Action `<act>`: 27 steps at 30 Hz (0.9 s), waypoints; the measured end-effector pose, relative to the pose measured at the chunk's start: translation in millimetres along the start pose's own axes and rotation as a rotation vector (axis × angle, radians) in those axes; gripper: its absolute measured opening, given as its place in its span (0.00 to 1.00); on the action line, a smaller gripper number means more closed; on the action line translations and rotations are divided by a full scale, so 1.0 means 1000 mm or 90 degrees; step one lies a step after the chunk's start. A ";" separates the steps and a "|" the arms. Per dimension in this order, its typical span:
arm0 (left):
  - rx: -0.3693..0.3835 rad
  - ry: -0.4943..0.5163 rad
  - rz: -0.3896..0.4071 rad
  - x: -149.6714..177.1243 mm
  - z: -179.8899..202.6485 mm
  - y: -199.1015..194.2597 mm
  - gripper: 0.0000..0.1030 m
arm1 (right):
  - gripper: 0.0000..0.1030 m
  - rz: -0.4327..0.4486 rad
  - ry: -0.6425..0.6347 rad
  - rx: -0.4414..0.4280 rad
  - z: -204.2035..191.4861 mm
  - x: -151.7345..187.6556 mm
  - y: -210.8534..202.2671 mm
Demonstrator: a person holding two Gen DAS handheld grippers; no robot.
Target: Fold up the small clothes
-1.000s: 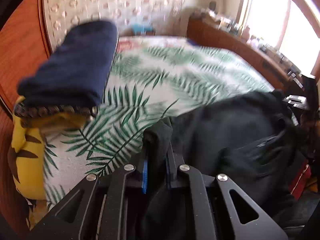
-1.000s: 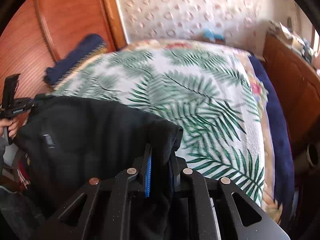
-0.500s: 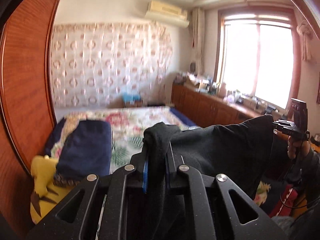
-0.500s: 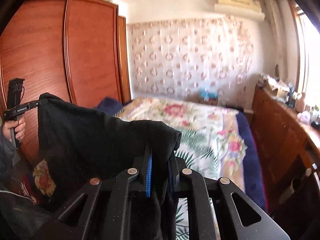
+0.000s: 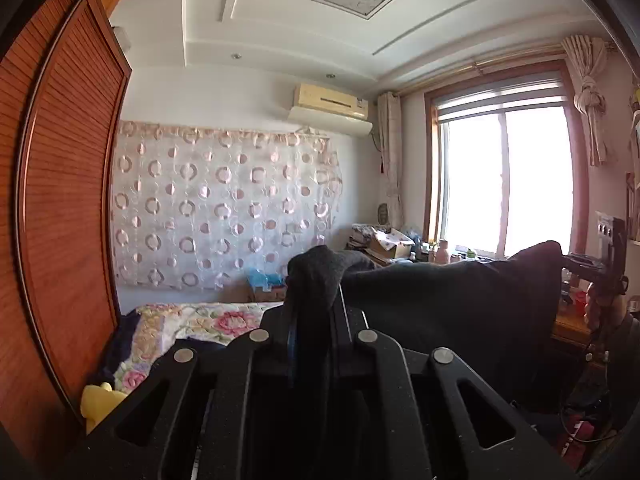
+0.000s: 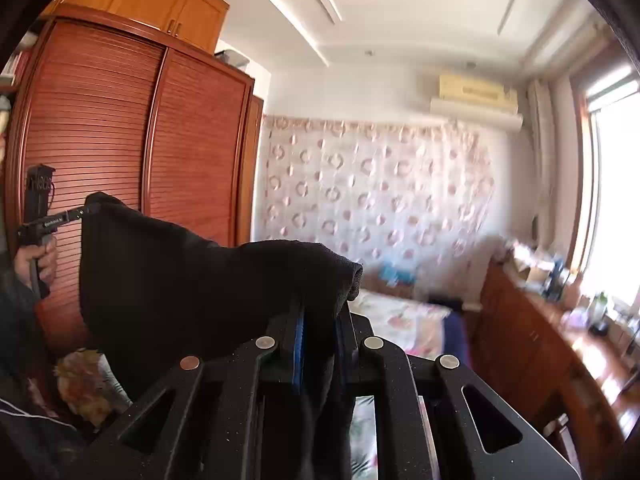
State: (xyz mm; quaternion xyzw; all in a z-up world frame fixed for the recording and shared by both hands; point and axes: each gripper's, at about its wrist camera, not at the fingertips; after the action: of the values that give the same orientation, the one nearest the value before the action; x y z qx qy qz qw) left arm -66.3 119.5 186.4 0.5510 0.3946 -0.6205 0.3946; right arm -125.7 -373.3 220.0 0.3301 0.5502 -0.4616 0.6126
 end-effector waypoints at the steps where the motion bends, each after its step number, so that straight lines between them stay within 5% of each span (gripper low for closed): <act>1: -0.005 0.001 0.001 -0.004 -0.004 0.003 0.13 | 0.12 0.004 0.000 0.001 0.002 -0.003 -0.001; 7: -0.030 -0.004 -0.035 0.012 -0.021 0.044 0.13 | 0.12 -0.022 -0.003 0.017 0.007 0.003 0.025; 22: -0.114 0.007 -0.234 0.140 -0.068 0.247 0.13 | 0.12 -0.234 0.020 0.050 0.019 0.078 0.258; 27: -0.133 0.015 -0.281 0.171 -0.070 0.287 0.13 | 0.12 -0.293 0.033 0.066 0.003 0.082 0.323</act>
State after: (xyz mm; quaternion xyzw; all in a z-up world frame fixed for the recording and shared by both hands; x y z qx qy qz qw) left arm 211.1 66.8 -5.2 0.4145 0.5721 -0.6412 0.2996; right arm 172.8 -277.6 106.6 0.2387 0.6022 -0.6082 0.4589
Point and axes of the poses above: each gripper's, at about its wrist camera, not at the fingertips, and y roughly the way its jaws point, z to its right, x to its underside, and after that the axes turned 4 degrees about x, right-handed
